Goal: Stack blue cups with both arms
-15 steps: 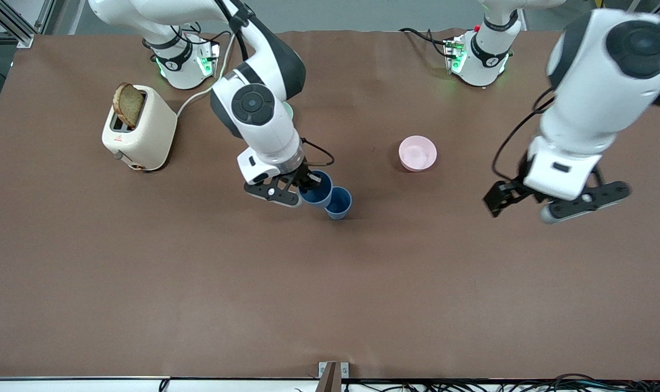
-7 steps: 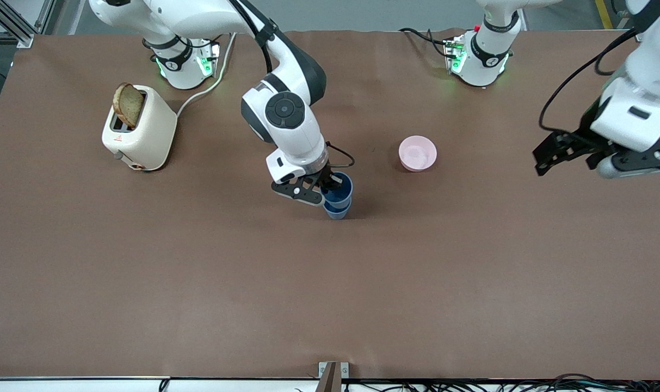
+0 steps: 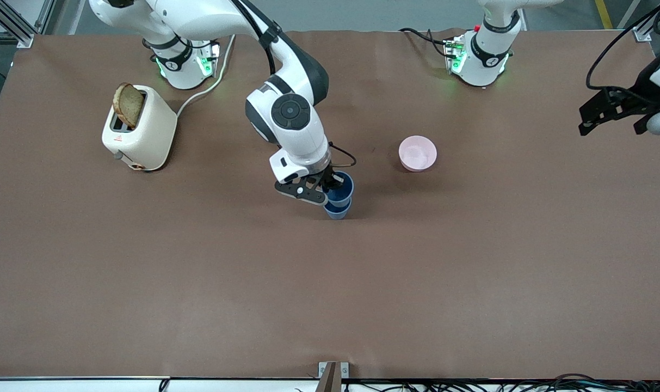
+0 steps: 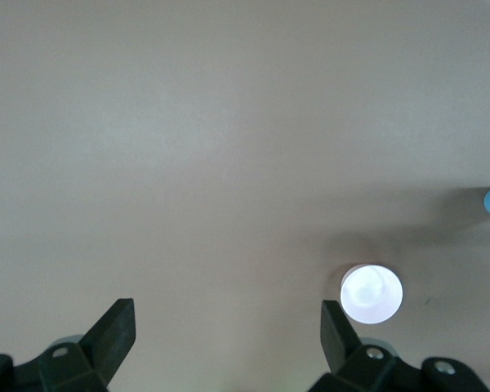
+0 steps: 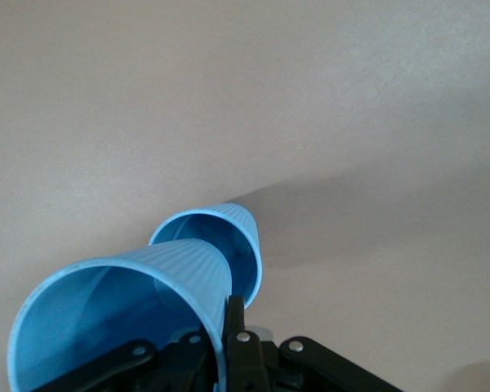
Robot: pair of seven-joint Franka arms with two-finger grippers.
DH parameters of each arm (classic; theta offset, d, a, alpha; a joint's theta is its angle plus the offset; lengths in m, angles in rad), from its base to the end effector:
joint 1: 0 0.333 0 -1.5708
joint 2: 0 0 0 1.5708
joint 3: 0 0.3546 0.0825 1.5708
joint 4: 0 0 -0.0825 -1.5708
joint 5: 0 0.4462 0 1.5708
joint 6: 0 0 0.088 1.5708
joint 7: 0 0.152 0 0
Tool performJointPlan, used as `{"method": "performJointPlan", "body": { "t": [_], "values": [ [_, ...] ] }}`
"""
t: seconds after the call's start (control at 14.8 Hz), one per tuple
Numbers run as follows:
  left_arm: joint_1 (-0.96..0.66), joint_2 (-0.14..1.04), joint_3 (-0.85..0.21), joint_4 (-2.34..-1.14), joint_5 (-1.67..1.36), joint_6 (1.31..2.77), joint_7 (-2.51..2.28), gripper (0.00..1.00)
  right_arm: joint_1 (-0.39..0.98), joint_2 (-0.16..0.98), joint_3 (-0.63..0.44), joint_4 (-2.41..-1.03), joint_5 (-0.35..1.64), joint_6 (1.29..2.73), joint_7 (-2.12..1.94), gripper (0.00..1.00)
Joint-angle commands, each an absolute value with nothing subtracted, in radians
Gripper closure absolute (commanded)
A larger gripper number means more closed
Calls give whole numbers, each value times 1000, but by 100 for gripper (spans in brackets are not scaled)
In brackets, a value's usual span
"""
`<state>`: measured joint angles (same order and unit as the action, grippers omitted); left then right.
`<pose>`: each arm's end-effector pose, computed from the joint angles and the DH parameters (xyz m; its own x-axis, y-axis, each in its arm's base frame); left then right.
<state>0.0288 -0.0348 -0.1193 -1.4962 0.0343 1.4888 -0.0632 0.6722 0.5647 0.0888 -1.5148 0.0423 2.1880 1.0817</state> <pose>0.5948 -0.0499 0.6714 0.9993 -0.0245 0.0296 -0.0235 -0.9991 -0.0364 0.5789 0.5425 0.3032 0.9363 -0.3503 -0.0236 -0.3502 -0.9269 -0.1353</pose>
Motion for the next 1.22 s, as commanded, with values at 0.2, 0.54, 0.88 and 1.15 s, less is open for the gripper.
{"method": "performJointPlan", "body": {
  "t": [0.2,0.54,0.88,1.15],
  "values": [
    [9,-45,-115,-1517,-2,1486,-52,0,670,560,87,-1525,14,2186,1098,99],
    [12,-46,-115,-1517,-2,1486,-52,0,680,577,89,-1523,2,2194,1112,98],
    [11,-45,-123,-1517,5,1485,-55,0,699,591,89,-1522,0,2195,1123,83],
    [8,-44,-132,-1505,9,1485,-55,0,695,594,89,-1516,0,2192,1121,62]
  ]
}}
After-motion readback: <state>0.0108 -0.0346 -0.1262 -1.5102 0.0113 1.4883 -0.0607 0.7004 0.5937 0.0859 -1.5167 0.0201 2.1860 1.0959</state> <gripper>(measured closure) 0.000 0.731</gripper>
